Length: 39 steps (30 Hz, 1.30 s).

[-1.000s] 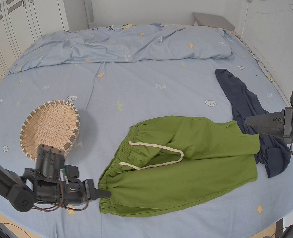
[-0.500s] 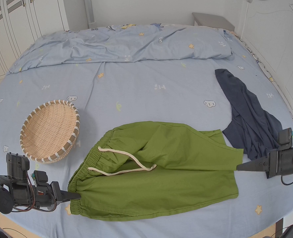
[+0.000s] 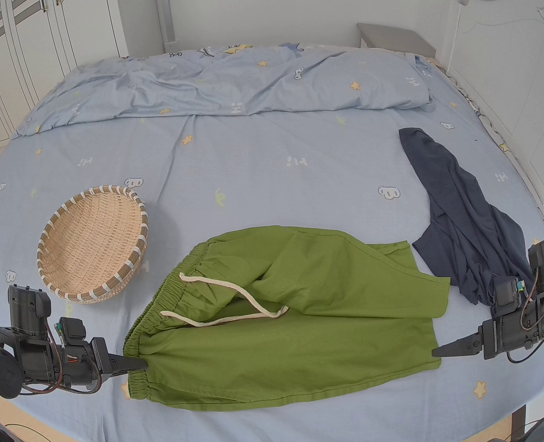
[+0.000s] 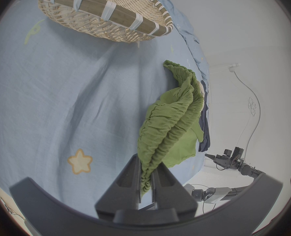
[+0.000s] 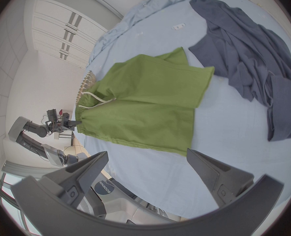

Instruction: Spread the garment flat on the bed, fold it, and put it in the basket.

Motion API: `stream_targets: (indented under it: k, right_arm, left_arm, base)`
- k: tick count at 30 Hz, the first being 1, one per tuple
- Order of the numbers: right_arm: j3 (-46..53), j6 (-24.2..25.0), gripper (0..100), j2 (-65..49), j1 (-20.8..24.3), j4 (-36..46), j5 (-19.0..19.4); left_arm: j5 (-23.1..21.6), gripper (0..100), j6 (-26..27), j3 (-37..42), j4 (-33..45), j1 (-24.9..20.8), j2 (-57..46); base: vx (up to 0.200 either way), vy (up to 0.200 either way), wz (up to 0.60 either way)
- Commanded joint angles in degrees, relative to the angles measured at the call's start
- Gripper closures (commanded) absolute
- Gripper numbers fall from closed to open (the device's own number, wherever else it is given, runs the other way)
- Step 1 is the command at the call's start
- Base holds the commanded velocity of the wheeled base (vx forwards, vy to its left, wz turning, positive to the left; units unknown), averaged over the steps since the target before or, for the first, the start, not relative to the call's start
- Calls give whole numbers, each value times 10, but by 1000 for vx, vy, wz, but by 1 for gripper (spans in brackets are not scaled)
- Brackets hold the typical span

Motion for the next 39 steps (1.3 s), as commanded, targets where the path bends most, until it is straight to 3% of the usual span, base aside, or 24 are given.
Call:
stream_targets:
  k: [1,7,15,39]
  right_arm:
    - [6,-14,0,67,-35,-1,8]
    - [13,-18,0,94,-35,-2,10]
    - [49,-15,0,145,-36,-76,46]
    - [66,-12,0,225,-29,-201,49]
  left_arm:
    - [-1,100,0,0,0,-1,-1]
    - [-1,100,0,-3,0,-1,0]
    - [-1,100,0,-1,0,-2,-2]
    - [-1,100,0,-4,0,-1,-1]
  base:
    - [0,0,0]
    - [0,0,0]
    - [0,0,0]
    - [0,0,0]
